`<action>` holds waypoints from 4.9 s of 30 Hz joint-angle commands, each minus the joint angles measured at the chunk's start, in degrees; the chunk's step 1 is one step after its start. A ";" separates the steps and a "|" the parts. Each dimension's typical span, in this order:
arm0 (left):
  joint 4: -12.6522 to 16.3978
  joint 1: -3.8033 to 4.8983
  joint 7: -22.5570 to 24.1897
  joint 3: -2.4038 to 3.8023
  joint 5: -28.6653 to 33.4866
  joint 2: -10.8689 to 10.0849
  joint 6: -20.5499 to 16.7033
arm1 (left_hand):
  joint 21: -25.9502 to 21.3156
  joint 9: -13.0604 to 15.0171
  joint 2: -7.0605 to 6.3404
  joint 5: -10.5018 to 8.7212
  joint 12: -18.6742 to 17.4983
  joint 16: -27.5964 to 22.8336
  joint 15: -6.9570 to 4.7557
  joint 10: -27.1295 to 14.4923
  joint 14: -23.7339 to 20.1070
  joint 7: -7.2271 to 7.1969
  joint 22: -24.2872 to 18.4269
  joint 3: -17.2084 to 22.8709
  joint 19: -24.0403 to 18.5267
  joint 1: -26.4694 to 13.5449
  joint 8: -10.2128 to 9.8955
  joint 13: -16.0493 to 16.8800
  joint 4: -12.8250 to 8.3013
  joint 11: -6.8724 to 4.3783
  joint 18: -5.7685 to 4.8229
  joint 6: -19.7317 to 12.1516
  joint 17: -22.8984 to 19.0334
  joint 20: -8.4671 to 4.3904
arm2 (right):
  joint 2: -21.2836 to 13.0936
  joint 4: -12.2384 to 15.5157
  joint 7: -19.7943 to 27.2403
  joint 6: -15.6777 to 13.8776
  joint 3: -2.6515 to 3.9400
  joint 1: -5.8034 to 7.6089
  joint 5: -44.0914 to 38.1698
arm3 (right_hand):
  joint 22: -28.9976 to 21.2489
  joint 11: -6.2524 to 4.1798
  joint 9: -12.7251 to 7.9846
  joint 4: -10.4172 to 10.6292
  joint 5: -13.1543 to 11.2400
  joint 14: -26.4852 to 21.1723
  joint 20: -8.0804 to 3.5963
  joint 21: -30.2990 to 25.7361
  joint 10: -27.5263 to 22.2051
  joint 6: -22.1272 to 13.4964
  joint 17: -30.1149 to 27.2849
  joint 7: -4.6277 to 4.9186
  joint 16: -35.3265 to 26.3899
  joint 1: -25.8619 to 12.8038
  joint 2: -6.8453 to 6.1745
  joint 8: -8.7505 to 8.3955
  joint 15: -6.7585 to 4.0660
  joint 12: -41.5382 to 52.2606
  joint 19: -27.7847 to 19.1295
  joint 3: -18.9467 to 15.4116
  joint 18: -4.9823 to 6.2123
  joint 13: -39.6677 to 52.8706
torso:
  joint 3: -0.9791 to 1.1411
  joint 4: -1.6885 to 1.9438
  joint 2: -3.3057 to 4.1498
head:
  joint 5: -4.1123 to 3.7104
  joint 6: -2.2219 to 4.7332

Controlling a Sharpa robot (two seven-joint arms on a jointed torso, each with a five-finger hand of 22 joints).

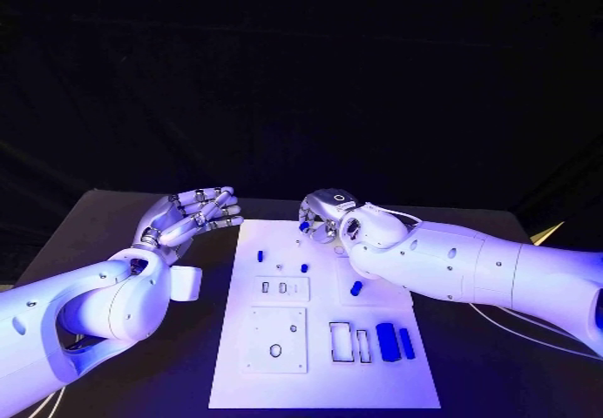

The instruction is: Assemble the parts on the task board

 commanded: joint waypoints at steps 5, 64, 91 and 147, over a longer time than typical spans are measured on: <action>0.04 0.29 0.16 0.06 -0.31 0.05 1.13 | 0.36 0.01 -0.40 -0.25 -0.22 -0.10 -0.01 0.00 0.05 1.96 0.08 0.28 0.25 0.14 0.02 -0.06 0.07 0.08 0.68 -0.06 0.05 0.02 | 0.52 -0.78 0.81 0.90 -0.11 -0.40 0.07 | 1.14 0.19 3.18 0.05 0.31 2.58 -0.15 0.26 -0.08 -0.52 -0.02 0.11 0.27 -0.32 0.17 0.89 -0.19 -0.29 0.00 0.47 -1.06 0.05 | -0.01 0.00 0.18 | 0.14 0.00; -2.10 0.52 -0.26 0.02 -0.01 -0.14 2.73 | 0.44 -0.04 -0.48 -0.32 -0.30 -0.41 0.10 -0.22 -0.30 1.96 0.07 0.49 0.18 0.15 -0.10 -0.07 -0.08 0.14 0.64 -0.23 0.20 0.04 | -18.02 9.24 2.82 7.90 0.58 2.08 19.88 | 8.48 1.51 6.23 14.69 0.26 4.73 1.22 3.94 3.25 -12.01 13.95 2.87 8.44 8.76 -1.96 -6.67 1.24 65.38 2.71 -30.95 -2.30 59.17 | 1.00 -1.83 -0.50 | 0.85 1.02; -2.10 0.52 -0.38 0.02 -0.01 0.03 2.91 | 0.44 -0.04 -0.51 -0.32 -0.30 -0.52 0.13 -0.26 -0.46 1.95 0.06 0.55 0.11 0.17 -0.12 -0.07 -0.13 0.15 0.62 -0.26 0.23 0.06 | -14.52 5.13 2.50 8.18 0.40 0.39 20.57 | 11.75 1.43 6.90 14.35 0.18 5.35 1.44 6.55 11.33 -10.41 17.20 2.70 9.72 8.78 0.03 -5.00 1.34 77.65 4.28 -29.18 -3.06 71.15 | 0.92 -1.81 -0.58 | 1.15 -0.15; -2.59 0.52 -0.57 0.01 -0.01 0.20 2.75 | 0.47 -0.05 -0.43 -0.29 -0.30 -0.73 0.18 -0.38 -0.65 2.01 0.03 0.80 -0.04 0.10 -0.16 -0.07 -0.19 0.19 0.61 -0.29 0.39 0.10 | -14.98 14.51 -1.53 -5.23 0.34 0.09 12.40 | 15.09 0.18 5.86 13.91 8.10 5.57 0.51 9.34 13.60 -5.92 18.23 1.43 10.08 7.80 0.20 -4.24 0.28 79.64 6.20 -17.92 -3.96 73.36 | 0.94 -1.81 -0.62 | 1.27 -0.07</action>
